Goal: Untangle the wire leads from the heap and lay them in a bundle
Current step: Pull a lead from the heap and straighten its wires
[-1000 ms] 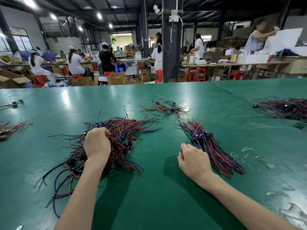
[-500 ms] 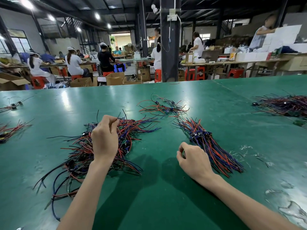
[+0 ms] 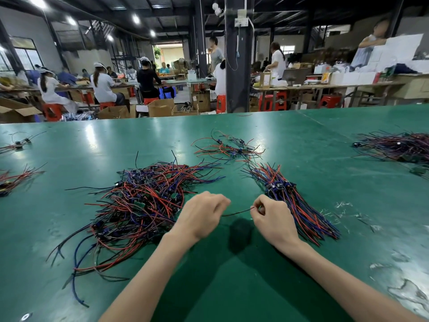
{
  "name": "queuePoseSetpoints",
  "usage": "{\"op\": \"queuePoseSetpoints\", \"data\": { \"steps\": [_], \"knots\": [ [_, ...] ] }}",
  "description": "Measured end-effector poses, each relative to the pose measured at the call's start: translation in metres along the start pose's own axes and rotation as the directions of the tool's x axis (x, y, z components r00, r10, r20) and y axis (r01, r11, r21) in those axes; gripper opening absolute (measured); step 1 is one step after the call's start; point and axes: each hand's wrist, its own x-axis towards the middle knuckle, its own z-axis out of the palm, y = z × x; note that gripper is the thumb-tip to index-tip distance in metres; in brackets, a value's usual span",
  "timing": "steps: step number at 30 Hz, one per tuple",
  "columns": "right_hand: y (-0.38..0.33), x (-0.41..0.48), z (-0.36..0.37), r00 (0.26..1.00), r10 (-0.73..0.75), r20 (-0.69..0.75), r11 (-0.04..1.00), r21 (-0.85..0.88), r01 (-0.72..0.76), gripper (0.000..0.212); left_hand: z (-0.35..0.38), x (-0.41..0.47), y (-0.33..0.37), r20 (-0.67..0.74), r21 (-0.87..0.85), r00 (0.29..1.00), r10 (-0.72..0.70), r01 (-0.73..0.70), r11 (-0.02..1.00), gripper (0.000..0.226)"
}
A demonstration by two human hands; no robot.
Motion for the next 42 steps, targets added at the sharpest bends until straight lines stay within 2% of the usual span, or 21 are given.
{"op": "queuePoseSetpoints", "data": {
  "steps": [2,5,7,9,11,13,17,20,22,23,25,26,28,31,34,39,42],
  "knots": [
    [0.001,0.001,0.000,1.000,0.014,-0.007,0.999,0.033,-0.013,0.014,-0.010,0.002,-0.014,-0.006,0.049,0.995,-0.102,0.103,0.994,0.029],
    [0.002,0.002,0.000,1.000,0.028,-0.012,0.997,0.069,-0.028,0.015,-0.020,0.001,-0.032,0.192,0.263,0.947,-0.259,0.204,0.943,0.044],
    [0.003,0.002,0.001,0.999,0.033,-0.009,0.996,0.088,-0.032,0.016,-0.019,0.000,-0.036,0.228,0.320,0.929,-0.292,0.212,0.923,0.035],
    [0.002,0.002,0.000,0.999,0.034,-0.010,0.994,0.105,-0.033,0.017,-0.018,0.001,-0.035,0.192,0.300,0.945,-0.266,0.201,0.932,0.022],
    [0.001,0.003,-0.001,0.998,0.061,-0.018,0.988,0.144,-0.057,0.019,-0.018,0.002,-0.034,0.124,0.197,0.965,-0.230,0.203,0.959,0.019],
    [0.001,0.006,-0.004,0.989,0.145,0.006,0.954,0.266,-0.141,0.016,-0.016,0.002,-0.032,0.000,0.032,0.985,-0.172,0.171,0.985,0.020],
    [0.002,0.011,-0.011,0.934,0.327,0.146,0.757,0.551,-0.351,0.010,-0.014,0.002,-0.014,-0.253,-0.145,0.967,-0.010,-0.028,0.989,0.024],
    [-0.001,0.011,-0.014,0.930,0.314,0.191,0.650,0.671,-0.357,0.010,-0.009,0.003,0.000,-0.332,-0.333,0.941,-0.069,-0.049,0.942,0.022],
    [-0.004,0.009,-0.014,0.944,0.268,0.194,0.621,0.714,-0.323,0.009,-0.007,0.004,0.008,-0.272,-0.574,0.936,-0.225,0.030,0.818,0.017],
    [-0.005,0.008,-0.013,0.952,0.238,0.194,0.620,0.724,-0.303,0.009,-0.008,0.005,0.011,-0.199,-0.717,0.929,-0.313,0.079,0.692,0.015],
    [-0.007,0.007,-0.012,0.964,0.169,0.205,0.641,0.720,-0.265,0.008,-0.010,0.006,0.017,0.007,-0.918,0.903,-0.429,0.176,0.356,0.014],
    [-0.007,0.006,-0.012,0.967,0.131,0.217,0.657,0.712,-0.249,0.007,-0.010,0.005,0.019,0.102,-0.952,0.888,-0.448,0.218,0.215,0.016],
    [-0.008,0.004,-0.011,0.967,0.064,0.246,0.680,0.699,-0.223,0.006,-0.009,0.005,0.023,0.231,-0.959,0.862,-0.452,0.279,0.041,0.021],
    [-0.010,0.002,-0.012,0.955,-0.002,0.298,0.685,0.696,-0.216,0.010,-0.008,0.005,0.028,0.354,-0.935,0.831,-0.429,0.331,-0.130,0.018],
    [-0.012,0.001,-0.011,0.942,-0.042,0.332,0.663,0.715,-0.222,0.010,-0.009,0.005,0.029,0.427,-0.900,0.824,-0.372,0.349,-0.260,0.013],
    [-0.012,0.001,-0.013,0.940,-0.042,0.338,0.628,0.741,-0.239,0.006,-0.009,0.006,0.027,0.451,-0.871,0.834,-0.318,0.334,-0.360,0.019],
    [-0.015,0.000,-0.015,0.913,-0.050,0.405,0.593,0.748,-0.299,0.007,-0.010,0.007,0.025,0.437,-0.856,0.857,-0.274,0.303,-0.419,0.024]
  ]
}}
